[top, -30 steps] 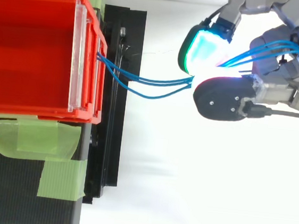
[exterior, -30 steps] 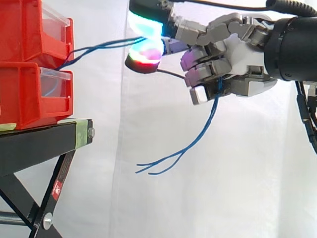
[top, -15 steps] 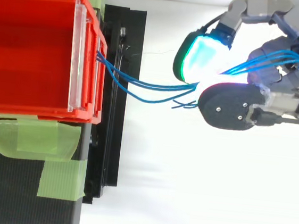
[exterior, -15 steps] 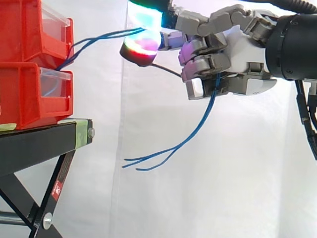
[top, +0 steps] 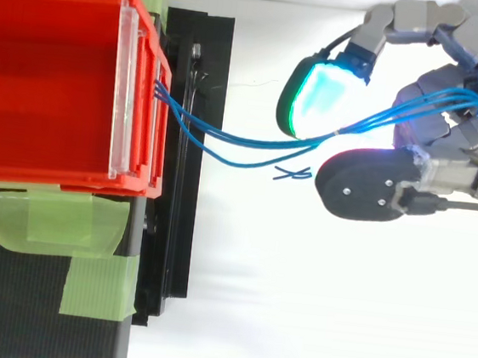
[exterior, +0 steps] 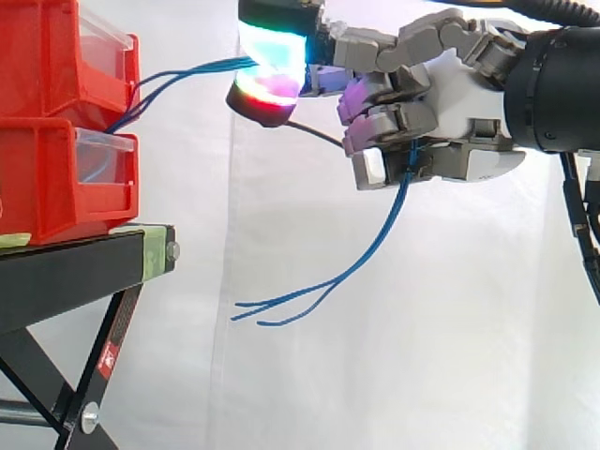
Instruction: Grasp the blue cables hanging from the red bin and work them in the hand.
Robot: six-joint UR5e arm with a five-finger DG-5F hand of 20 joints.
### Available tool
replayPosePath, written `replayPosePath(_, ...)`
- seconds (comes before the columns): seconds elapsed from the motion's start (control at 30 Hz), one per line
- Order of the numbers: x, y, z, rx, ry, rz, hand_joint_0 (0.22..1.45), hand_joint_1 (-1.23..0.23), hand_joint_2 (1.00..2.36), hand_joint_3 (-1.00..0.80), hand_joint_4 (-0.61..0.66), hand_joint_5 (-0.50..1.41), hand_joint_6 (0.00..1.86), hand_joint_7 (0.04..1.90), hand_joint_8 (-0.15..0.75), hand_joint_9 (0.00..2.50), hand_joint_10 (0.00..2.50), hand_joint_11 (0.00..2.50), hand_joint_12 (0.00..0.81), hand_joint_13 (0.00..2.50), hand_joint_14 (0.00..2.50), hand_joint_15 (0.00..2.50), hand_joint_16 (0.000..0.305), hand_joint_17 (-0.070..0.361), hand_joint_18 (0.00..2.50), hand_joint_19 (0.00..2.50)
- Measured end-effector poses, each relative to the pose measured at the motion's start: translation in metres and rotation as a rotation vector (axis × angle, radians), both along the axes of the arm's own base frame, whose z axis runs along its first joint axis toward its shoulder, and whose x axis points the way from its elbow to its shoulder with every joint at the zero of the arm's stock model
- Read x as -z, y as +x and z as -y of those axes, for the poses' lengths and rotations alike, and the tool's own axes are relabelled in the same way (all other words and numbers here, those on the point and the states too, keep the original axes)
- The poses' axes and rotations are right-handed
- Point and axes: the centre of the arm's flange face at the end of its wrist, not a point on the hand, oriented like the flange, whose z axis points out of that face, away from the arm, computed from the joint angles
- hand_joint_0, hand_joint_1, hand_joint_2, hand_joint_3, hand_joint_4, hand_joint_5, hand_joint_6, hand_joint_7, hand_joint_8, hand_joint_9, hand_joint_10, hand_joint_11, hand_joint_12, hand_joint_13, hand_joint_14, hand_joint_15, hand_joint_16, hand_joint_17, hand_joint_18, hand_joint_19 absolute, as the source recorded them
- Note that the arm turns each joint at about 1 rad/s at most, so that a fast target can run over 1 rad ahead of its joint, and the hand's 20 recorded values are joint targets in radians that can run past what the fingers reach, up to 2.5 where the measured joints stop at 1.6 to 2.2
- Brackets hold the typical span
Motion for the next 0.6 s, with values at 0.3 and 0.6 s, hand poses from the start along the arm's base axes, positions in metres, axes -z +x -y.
replayPosePath(0.3,0.0004,-0.0004,0.0,0.0,-0.002,-0.004,1.01,-0.64,1.02,-0.38,0.16,-0.18,1.07,1.0,0.58,1.71,2.5,2.5,0.706,2.1,2.5,2.15,0.21,0.158,2.5,0.77)
replayPosePath(0.6,0.0007,-0.0008,-0.0024,0.0,0.007,0.0,0.96,-0.57,1.02,-0.06,0.21,-0.15,1.05,1.0,0.58,1.71,2.5,2.5,0.706,2.1,2.5,2.15,0.21,0.158,2.5,0.77)
